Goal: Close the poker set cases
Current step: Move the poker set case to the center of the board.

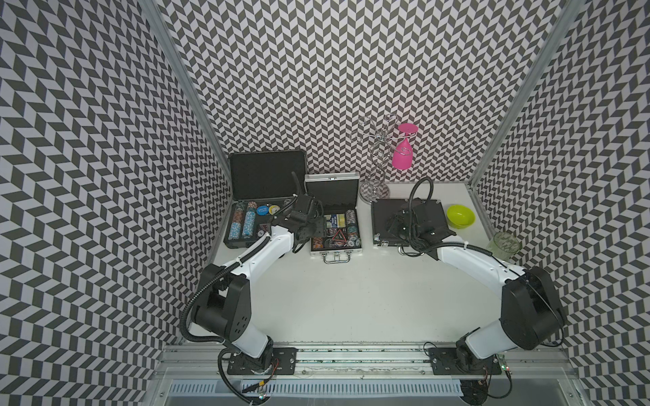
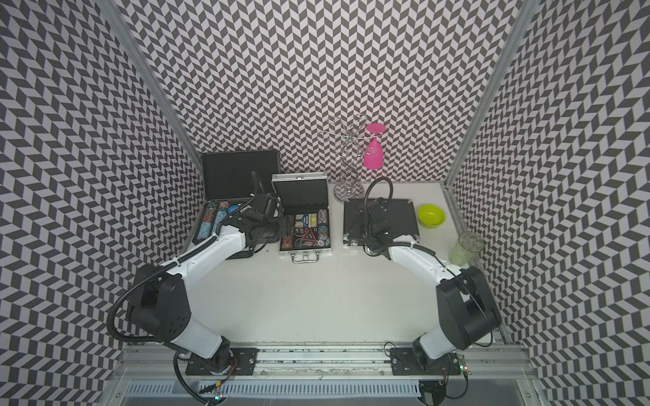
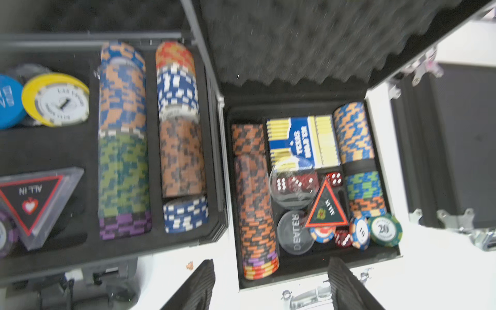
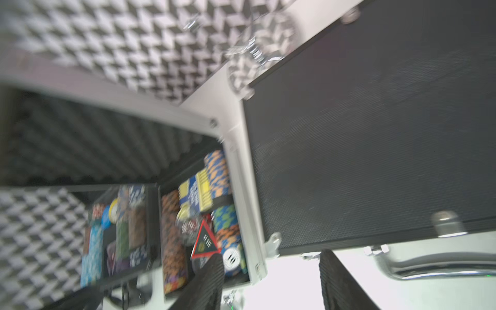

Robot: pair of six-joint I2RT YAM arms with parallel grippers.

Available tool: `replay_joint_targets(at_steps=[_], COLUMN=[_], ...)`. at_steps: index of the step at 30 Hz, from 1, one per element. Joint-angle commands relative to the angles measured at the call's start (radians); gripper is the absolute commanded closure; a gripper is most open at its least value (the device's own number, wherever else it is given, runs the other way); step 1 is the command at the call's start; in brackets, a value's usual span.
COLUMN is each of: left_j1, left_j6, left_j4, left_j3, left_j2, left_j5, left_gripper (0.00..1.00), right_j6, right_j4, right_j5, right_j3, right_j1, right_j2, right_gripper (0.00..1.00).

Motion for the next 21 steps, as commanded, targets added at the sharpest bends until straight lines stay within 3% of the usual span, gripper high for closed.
replay_joint_targets(at_steps=[1, 5, 13, 21], left_j1=[0.006, 0.019, 0.05, 0.066], left_j6=[-0.03, -0.044, -0.046, -0.029], left_j4=[-0.014, -0.008, -0.018, -0.034], left_j3=[-0.036, -0.063, -0.07, -0.025], left_j2=[-0.018, -0.037, -0.076, -0.076], left_j5=[-0.006, 0.011, 0.017, 0.014], left_gripper=[0.3, 0.3, 0.3, 0.3], right_j6=[-0.118, -0.176, -0.233, -0.223], right_j4=[-0.049, -0.111, -0.201, -0.205], right_j5=[-0.003, 0.046, 0.106, 0.1], right_j3=[0.057, 0.215, 0.453, 0.468], right_j1=[0.072, 0.128, 0.133, 0.132], right_j2=[0.065, 0.212, 0.43, 0.518], right_gripper=[0.42, 0.45, 0.59, 0.7])
